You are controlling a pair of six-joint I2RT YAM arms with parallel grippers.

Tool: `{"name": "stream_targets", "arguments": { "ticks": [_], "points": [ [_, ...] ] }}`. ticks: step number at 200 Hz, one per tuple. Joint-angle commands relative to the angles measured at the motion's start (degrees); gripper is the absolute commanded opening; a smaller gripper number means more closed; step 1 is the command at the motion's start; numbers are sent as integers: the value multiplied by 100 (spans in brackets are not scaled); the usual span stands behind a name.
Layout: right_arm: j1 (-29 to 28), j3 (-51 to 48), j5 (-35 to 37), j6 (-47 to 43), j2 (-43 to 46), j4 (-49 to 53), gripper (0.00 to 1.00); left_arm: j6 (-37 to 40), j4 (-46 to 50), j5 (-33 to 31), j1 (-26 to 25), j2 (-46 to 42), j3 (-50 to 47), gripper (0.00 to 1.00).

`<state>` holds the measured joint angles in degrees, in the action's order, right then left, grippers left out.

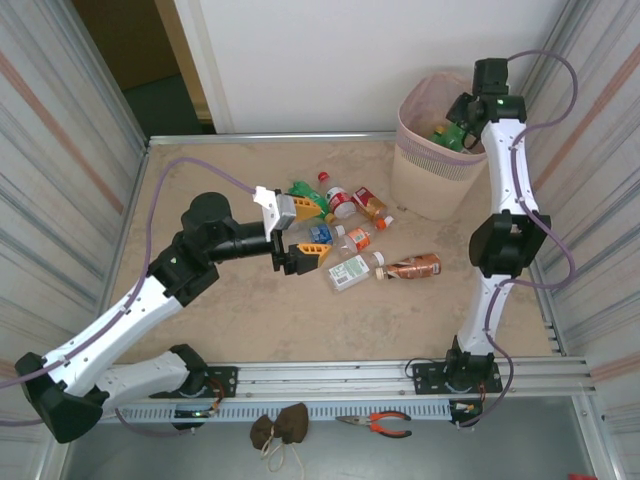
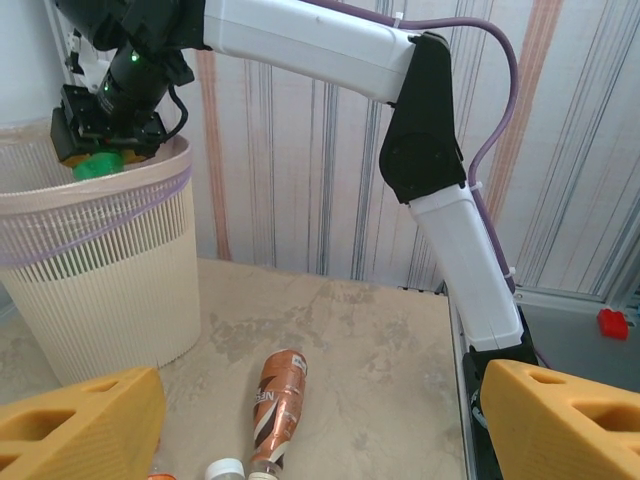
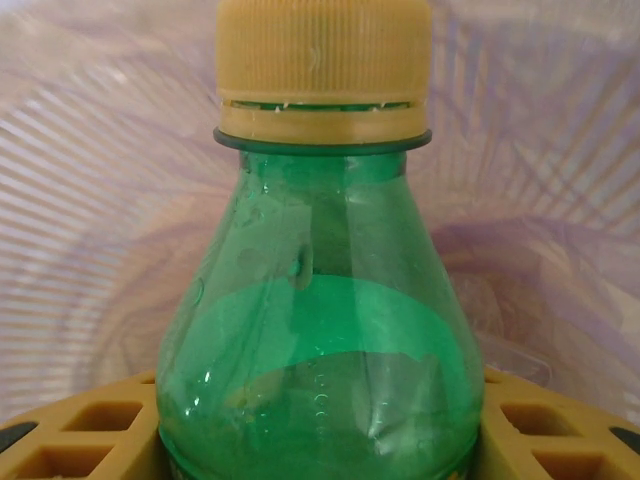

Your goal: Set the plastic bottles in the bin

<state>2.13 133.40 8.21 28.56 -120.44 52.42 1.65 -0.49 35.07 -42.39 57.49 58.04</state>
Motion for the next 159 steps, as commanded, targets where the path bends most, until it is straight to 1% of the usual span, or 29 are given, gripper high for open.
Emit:
{"name": "stream_targets", "arguments": {
  "ticks": [1,46,83,101,127,159],
  "points": [
    [-38,236,154,151,-191,333,37,-64,-222,-103,38,-184,-126,83],
    [-79,231,89,189,-565,510,39,-140,-240,-280,38,-382,-325,83],
    [-109,243,102,222,-823,646,42,-239,-364,-431,43,-481,-476,83],
    [-111,240,92,242,-914,705,46,-257,-363,-424,47,-468,-478,83],
    [-112,244,136,265,-972,744,56,-253,-317,-431,50,-477,-456,83],
    [-101,240,186,270,-792,728,66,-262,-239,-502,55,-499,-442,83]
  ]
}}
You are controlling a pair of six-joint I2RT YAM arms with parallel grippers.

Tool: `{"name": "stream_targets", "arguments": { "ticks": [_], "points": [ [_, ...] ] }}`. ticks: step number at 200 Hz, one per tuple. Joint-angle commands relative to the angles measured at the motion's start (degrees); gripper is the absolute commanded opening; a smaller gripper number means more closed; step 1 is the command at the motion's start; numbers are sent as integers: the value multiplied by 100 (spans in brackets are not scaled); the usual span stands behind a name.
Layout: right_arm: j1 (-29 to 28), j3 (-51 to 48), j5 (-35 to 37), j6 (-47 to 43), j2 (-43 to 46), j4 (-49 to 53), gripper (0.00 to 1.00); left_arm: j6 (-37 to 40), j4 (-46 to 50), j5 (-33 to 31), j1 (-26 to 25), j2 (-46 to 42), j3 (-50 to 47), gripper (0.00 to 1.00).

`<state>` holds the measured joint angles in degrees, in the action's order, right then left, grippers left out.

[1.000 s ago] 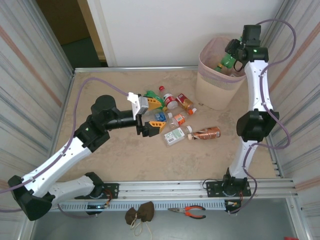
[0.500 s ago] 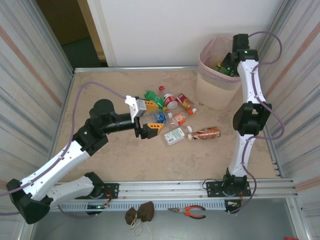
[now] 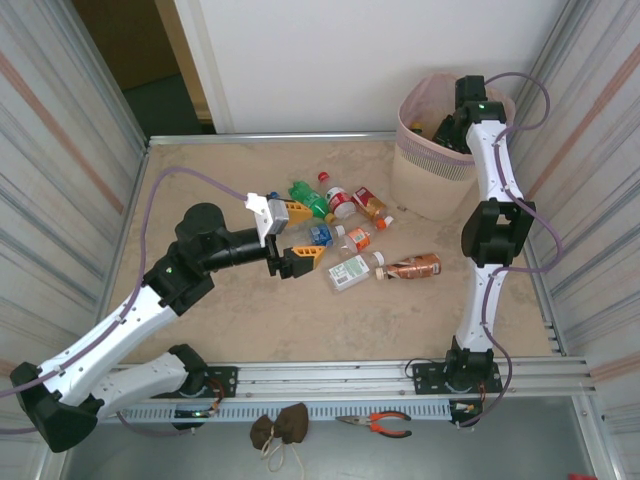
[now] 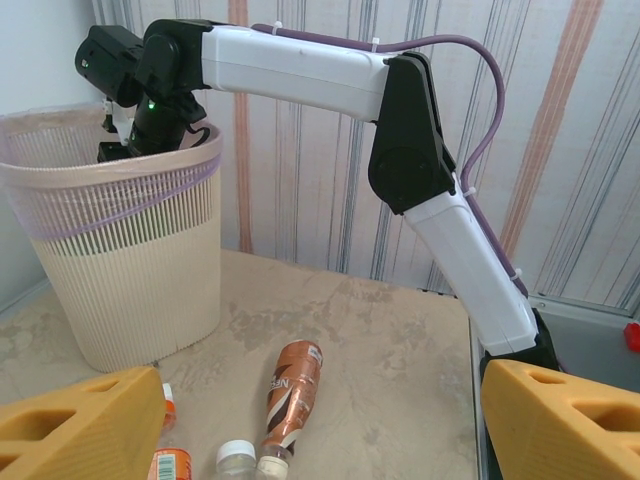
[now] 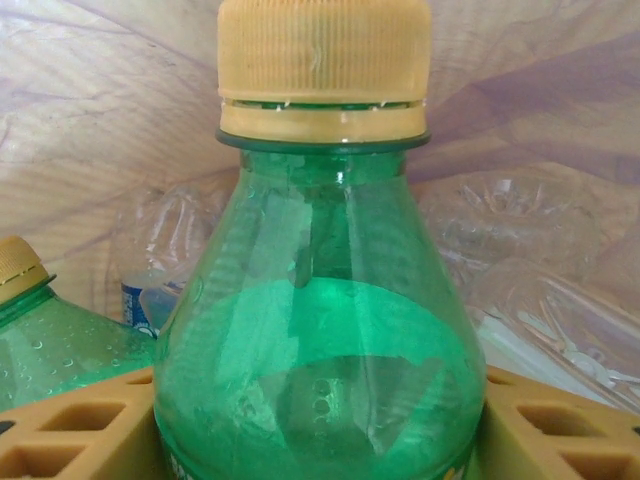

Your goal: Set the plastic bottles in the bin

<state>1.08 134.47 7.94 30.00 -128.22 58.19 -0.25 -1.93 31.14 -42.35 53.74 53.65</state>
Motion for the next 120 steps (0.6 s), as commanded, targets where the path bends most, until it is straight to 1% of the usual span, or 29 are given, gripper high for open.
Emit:
{"name": "stream_targets", "arguments": {
  "ticks": [1,22,41,68,99,120],
  "points": [
    [1,137,219,123,-7,154,67,-76,-96,-113,51,-129,1,83],
    [-3,158,234,59,184,130,73,-79,-63,-181,51,-116,-5,83],
    [-23,232,310,-74,380,139,76,-54,40,-370,51,-67,5,83],
    [-46,243,304,-103,684,175,78,-10,377,-792,68,111,97,83],
    [-91,246,319,-258,1093,127,79,-19,707,-1140,112,324,205,83],
    [-108,246,280,-331,1364,108,79,-35,860,-1216,126,515,275,82]
  ]
}}
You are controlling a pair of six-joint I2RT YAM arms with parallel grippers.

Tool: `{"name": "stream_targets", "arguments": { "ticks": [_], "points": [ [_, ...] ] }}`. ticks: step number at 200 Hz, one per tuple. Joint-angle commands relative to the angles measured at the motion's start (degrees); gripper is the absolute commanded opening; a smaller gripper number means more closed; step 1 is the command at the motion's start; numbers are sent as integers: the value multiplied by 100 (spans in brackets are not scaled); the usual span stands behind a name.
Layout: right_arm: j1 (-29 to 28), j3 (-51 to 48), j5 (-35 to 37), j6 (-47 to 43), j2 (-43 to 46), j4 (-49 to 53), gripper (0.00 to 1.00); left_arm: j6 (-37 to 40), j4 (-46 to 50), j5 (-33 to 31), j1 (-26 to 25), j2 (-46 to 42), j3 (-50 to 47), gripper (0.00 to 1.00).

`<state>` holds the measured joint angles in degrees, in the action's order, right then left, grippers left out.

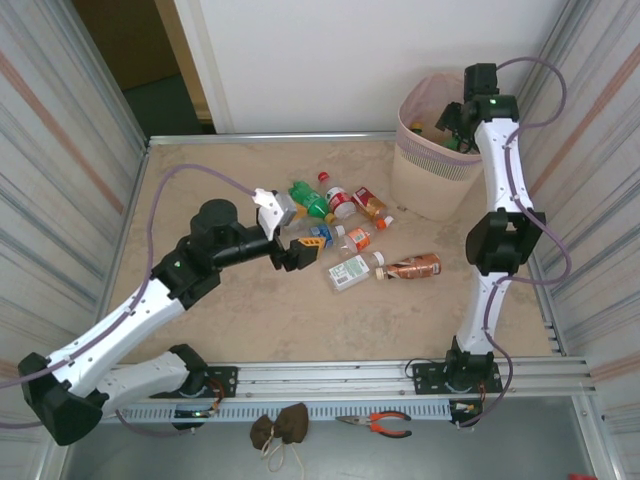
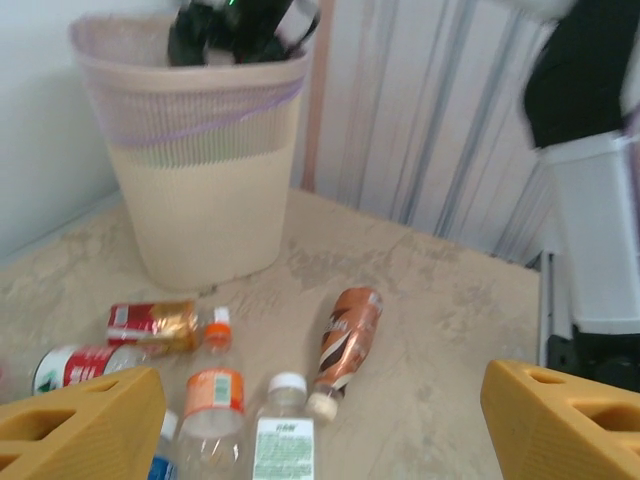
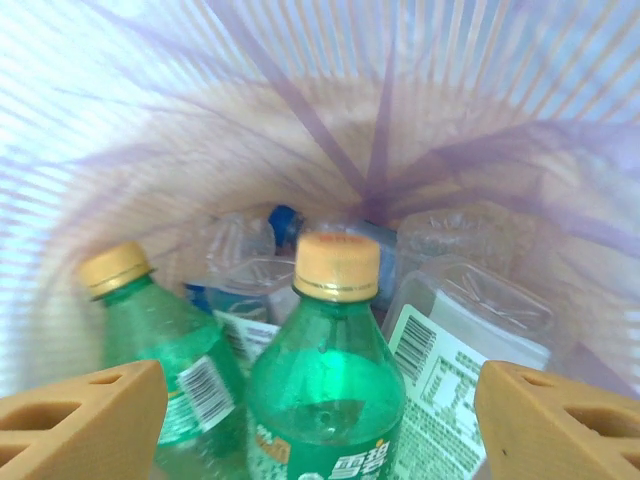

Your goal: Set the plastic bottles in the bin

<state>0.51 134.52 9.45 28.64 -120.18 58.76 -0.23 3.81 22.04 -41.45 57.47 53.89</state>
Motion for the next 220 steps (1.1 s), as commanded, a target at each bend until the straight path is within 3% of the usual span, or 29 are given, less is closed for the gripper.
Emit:
{"name": "stream_targets", "arguments": {
  "ticks": [1,71,121,162,220],
  "points": [
    [-51,242,128,-203,571,49,79,-38,295,-306,43,154,257,82],
    [-217,-82,18,-623,1447,-22,78,363,1334,-202,49,1109,912,77],
    [-194,-1820,-91,-788,2795,-793,77,784,2370,-430,-98,1998,1526,75],
    [-18,-3173,-214,-790,3777,-1239,76,1246,3326,-1089,-462,2950,2220,75],
    [260,-4619,-347,-790,4741,-1438,76,1285,4165,-1595,-867,4338,3068,76]
  ]
}}
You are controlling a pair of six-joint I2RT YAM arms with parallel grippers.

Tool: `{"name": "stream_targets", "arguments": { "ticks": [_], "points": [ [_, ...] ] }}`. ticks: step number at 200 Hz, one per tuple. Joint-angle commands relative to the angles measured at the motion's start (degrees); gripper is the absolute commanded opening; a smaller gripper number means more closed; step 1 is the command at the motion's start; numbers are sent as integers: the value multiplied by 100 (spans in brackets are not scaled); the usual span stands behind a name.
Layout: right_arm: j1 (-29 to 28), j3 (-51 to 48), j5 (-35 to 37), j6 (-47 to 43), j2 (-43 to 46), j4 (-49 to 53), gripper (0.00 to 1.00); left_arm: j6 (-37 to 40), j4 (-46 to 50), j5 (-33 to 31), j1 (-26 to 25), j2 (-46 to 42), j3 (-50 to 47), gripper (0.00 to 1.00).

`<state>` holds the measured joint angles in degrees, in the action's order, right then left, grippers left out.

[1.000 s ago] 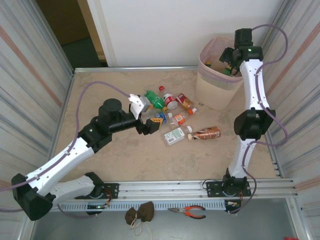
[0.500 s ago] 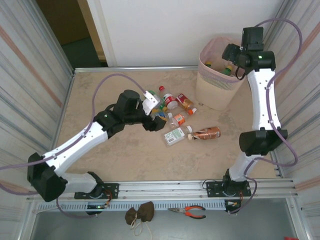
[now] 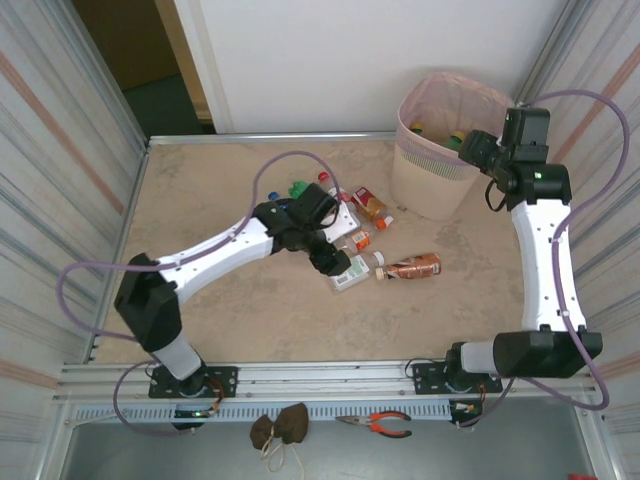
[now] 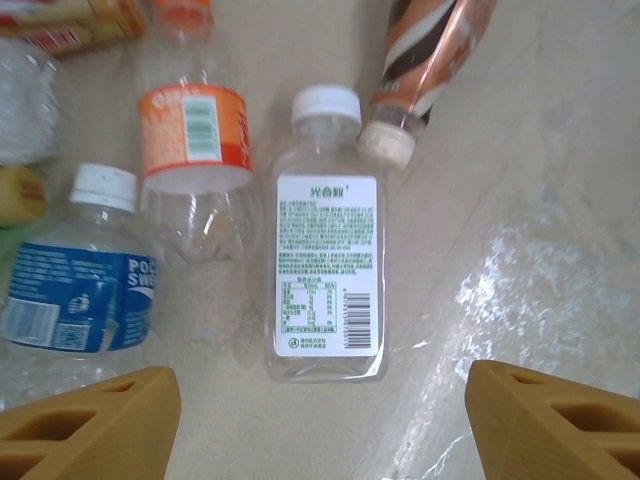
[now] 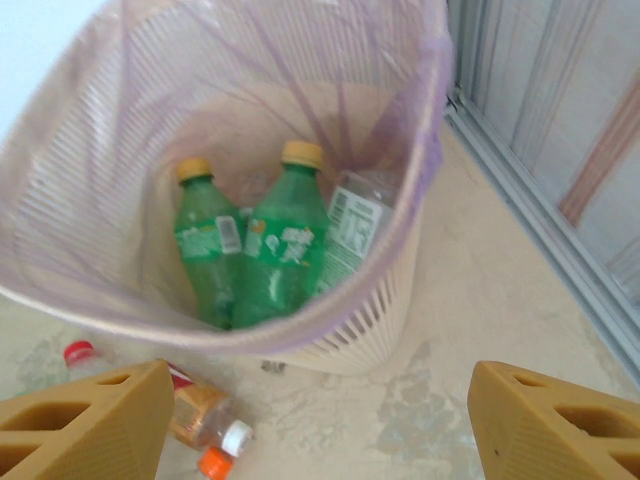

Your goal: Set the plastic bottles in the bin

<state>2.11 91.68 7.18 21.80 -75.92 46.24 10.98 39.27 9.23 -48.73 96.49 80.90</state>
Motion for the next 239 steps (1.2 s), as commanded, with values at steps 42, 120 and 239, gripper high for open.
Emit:
{"name": "stream_targets", "arguments": {
  "ticks": [42,120,239],
  "points": [
    [173,-743,-221,-154,631,-188,76,-90,916,-461,-207,1209,769,79],
    [174,-992,-443,-106,799,-251,76,-328,1249,-625,-341,2063,1233,80],
    [38,-1253,-700,8,782,-182,73,-86,1321,-967,-585,2562,1134,75]
  ]
}}
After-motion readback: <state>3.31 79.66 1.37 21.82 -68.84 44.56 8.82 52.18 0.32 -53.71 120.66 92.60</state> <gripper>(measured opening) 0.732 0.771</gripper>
